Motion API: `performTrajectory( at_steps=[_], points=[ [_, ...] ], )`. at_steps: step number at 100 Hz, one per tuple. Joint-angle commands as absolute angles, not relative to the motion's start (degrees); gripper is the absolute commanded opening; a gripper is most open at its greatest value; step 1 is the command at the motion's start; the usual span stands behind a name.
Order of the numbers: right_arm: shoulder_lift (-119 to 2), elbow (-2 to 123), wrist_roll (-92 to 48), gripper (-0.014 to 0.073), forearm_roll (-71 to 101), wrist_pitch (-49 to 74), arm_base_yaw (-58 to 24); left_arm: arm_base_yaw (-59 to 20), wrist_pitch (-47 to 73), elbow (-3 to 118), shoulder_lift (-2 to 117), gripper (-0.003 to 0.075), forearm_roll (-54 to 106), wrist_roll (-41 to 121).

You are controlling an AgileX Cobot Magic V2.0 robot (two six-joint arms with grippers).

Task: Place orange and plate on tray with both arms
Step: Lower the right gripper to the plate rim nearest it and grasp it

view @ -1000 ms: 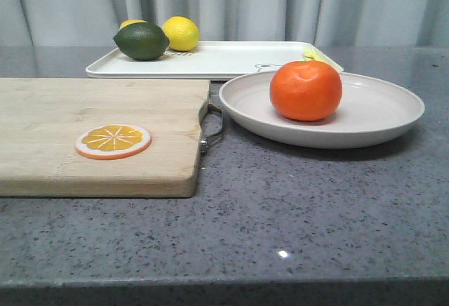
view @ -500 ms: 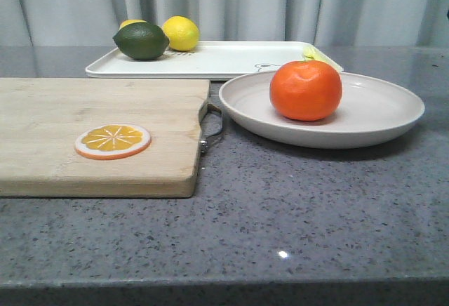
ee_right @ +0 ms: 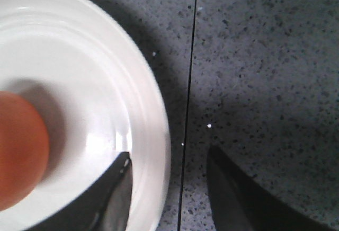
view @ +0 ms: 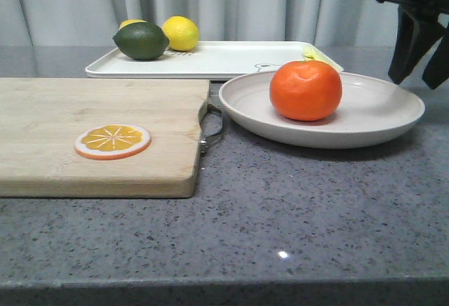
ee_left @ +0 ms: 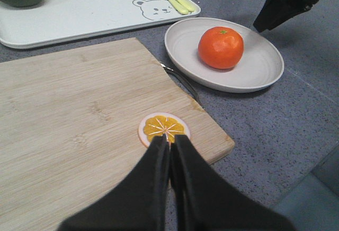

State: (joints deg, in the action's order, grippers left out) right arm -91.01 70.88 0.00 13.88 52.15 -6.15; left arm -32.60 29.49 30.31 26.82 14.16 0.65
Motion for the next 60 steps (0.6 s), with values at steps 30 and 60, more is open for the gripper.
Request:
performTrajectory(
  at_steps=[30, 60],
  points=[
    [-91.9, 72.8, -1.0, 0.0349, 15.0, 50.4, -6.1, -32.5, 25.5, 32.0, 27.0, -0.0019, 14.8, 0.3],
    [-93.5, 72.8, -1.0, 0.0345, 15.0, 50.5, -6.1, -32.5, 25.5, 32.0, 27.0, -0.0019, 14.8, 0.3]
  ],
)
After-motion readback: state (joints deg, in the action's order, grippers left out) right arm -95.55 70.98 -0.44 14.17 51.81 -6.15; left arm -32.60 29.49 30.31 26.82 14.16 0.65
